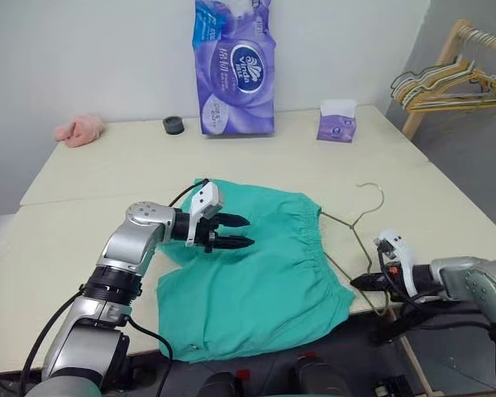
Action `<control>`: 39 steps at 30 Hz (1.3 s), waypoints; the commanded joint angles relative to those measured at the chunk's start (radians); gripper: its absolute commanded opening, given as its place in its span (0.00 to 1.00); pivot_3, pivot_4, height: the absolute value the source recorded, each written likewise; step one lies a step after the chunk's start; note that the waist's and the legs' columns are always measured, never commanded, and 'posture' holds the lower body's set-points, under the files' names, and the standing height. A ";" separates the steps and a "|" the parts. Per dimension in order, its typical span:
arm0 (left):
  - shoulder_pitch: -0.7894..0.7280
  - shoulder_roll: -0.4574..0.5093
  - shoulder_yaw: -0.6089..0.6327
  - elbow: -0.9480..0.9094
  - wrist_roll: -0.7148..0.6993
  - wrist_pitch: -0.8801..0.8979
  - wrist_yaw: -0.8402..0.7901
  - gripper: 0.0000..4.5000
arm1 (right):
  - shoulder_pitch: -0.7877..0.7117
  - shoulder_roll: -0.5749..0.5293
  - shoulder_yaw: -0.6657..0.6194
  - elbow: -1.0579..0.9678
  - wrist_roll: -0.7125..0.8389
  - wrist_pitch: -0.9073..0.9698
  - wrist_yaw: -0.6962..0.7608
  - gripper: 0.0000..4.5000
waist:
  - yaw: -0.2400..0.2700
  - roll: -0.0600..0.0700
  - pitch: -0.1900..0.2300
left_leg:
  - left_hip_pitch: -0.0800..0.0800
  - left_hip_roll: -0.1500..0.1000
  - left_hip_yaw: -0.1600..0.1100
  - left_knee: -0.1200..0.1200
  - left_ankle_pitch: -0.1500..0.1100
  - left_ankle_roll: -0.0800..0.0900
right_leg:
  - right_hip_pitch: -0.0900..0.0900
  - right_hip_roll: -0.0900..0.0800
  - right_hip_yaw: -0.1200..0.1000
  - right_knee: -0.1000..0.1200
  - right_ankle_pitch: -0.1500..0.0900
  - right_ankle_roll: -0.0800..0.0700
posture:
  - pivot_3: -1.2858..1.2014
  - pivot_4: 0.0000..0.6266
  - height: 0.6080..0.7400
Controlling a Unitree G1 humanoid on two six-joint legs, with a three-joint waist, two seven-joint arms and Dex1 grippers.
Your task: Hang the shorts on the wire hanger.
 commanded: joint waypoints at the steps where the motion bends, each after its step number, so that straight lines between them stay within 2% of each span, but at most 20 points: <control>1: -0.008 0.005 0.028 -0.018 -0.012 -0.020 0.009 0.62 | -0.055 0.025 -0.005 0.025 0.011 0.011 0.002 0.00 | 0.003 0.000 0.000 | 0.000 0.000 0.000 0.000 0.000 0.000 | 0.000 0.000 0.000 0.000 0.000 0.000 | 0.45 0.10 1.00; 8: 0.003 0.001 0.047 -0.019 -0.025 -0.015 0.028 0.62 | -0.155 0.046 -0.035 0.058 -0.016 -0.030 -0.037 0.00 | 0.007 0.000 0.000 | 0.001 0.000 0.000 0.000 0.000 0.000 | 0.000 0.000 0.000 0.001 0.000 0.000 | 0.45 0.09 1.00; 13: -0.058 -0.045 0.127 0.056 -0.044 -0.024 0.132 0.62 | -0.181 0.032 -0.023 -0.044 -0.044 -0.085 -0.056 0.00 | 0.018 0.000 0.000 | 0.000 0.000 0.000 0.000 0.000 0.000 | -0.001 0.000 0.000 0.001 0.000 0.000 | 0.45 0.08 1.00; 16: -0.139 -0.044 0.154 0.110 -0.053 -0.041 0.133 0.74 | -0.169 0.021 0.009 -0.134 -0.070 -0.116 -0.068 0.00 | 0.020 0.000 0.000 | -0.001 0.000 0.000 0.001 0.000 0.000 | -0.001 0.000 -0.001 0.002 0.000 0.000 | 0.45 0.06 1.00; 20: -0.221 -0.041 0.167 0.155 -0.059 -0.053 0.109 0.99 | -0.168 0.014 0.042 -0.180 -0.096 -0.141 -0.071 0.00 | 0.019 0.000 -0.001 | -0.001 -0.001 0.000 0.001 0.000 0.000 | -0.001 -0.001 -0.001 0.001 0.000 0.000 | 0.45 0.05 1.00; 25: -0.319 0.027 0.078 0.163 -0.017 -0.110 -0.109 0.99 | -0.160 -0.028 0.127 -0.239 -0.165 -0.204 -0.056 0.00 | 0.015 0.000 -0.001 | -0.003 -0.001 0.000 0.001 0.000 -0.001 | -0.003 -0.001 -0.001 0.001 0.000 0.000 | 0.44 0.04 1.00; 29: -0.349 0.048 -0.002 0.214 0.058 -0.237 -0.203 0.99 | -0.160 -0.078 0.190 -0.270 -0.223 -0.272 -0.030 0.00 | 0.015 0.001 -0.002 | -0.003 -0.001 0.000 0.001 0.000 -0.001 | -0.004 -0.001 -0.001 0.001 0.000 0.000 | 0.44 0.04 1.00; 34: -0.364 0.024 -0.043 0.281 0.106 -0.332 -0.239 0.99 | -0.153 -0.109 0.231 -0.307 -0.270 -0.318 -0.009 0.00 | 0.014 0.002 -0.002 | -0.003 -0.001 0.000 0.001 0.000 -0.001 | -0.004 -0.001 -0.001 0.002 0.000 0.000 | 0.44 0.04 1.00; 39: -0.373 -0.047 -0.043 0.357 0.136 -0.424 -0.196 0.99 | -0.156 -0.121 0.264 -0.368 -0.304 -0.332 0.001 0.00 | 0.014 0.001 -0.002 | -0.004 -0.001 0.000 0.002 0.000 0.000 | -0.004 -0.001 -0.001 0.001 0.000 0.000 | 0.43 0.04 1.00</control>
